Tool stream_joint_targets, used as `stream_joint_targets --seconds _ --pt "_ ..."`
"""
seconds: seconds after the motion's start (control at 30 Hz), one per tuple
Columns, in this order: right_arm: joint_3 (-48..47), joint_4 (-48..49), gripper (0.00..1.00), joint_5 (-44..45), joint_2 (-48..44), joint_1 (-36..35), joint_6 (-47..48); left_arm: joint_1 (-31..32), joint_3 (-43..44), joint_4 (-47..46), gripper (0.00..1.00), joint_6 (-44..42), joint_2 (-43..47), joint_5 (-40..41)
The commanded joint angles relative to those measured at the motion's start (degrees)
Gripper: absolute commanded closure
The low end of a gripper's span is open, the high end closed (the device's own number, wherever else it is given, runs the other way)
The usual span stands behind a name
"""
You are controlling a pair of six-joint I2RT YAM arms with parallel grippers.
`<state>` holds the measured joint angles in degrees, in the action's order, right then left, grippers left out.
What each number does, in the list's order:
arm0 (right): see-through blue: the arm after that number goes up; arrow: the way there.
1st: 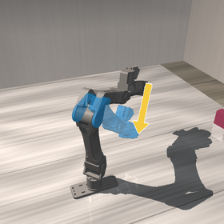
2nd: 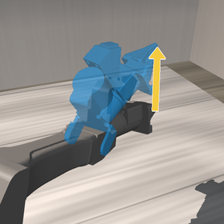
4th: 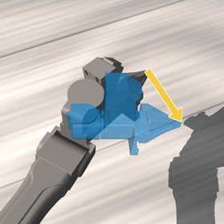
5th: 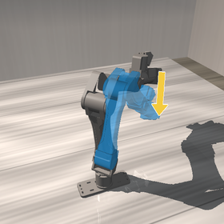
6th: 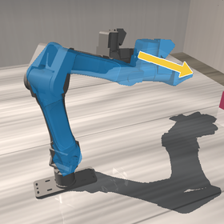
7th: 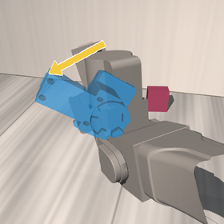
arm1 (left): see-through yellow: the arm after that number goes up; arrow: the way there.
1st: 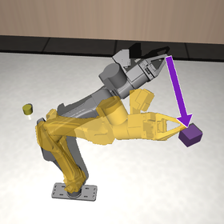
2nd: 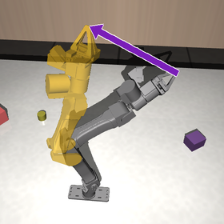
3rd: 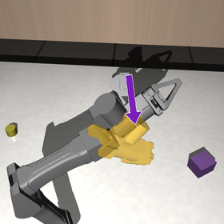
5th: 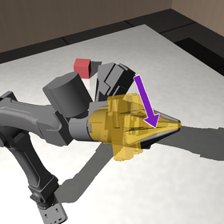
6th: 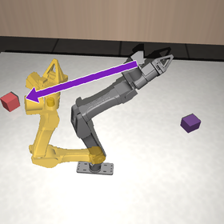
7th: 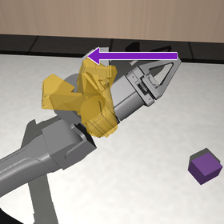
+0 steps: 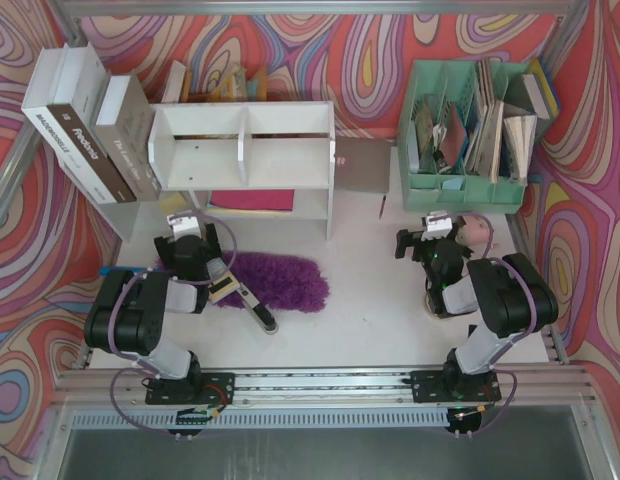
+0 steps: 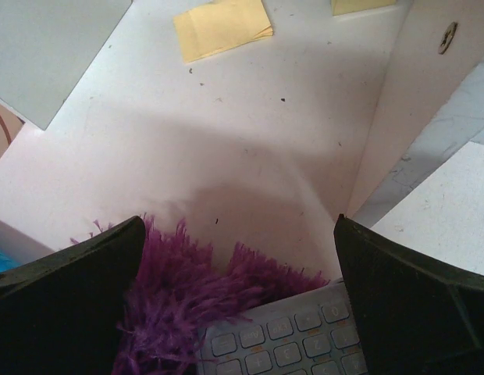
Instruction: Dust the bookshelf with a duster
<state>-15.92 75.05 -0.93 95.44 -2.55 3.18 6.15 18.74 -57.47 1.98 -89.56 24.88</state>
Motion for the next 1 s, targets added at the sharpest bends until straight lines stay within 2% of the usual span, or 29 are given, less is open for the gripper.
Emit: stream_joint_targets --seconds 0.0,0.63,0.8,0.97 --pt "-0.8 0.1 0.01 0.4 0.4 0.1 0.1 -0.3 0.7 0.4 0.02 0.7 0.9 -0.1" --pt "-0.9 0.1 0.01 0.5 0.4 0.1 0.2 -1.4 1.7 2.9 0.02 1.7 1.2 -1.4" --pt "0.0 1.5 0.01 -0.4 0.3 0.1 0.5 -1.2 -1.5 -0.8 0.02 1.6 3.6 -1.1" --pt "1.1 3.1 0.01 -1.2 -0.2 -0.1 1.3 5.4 -0.9 4.5 0.02 -4.3 12.0 8.0"
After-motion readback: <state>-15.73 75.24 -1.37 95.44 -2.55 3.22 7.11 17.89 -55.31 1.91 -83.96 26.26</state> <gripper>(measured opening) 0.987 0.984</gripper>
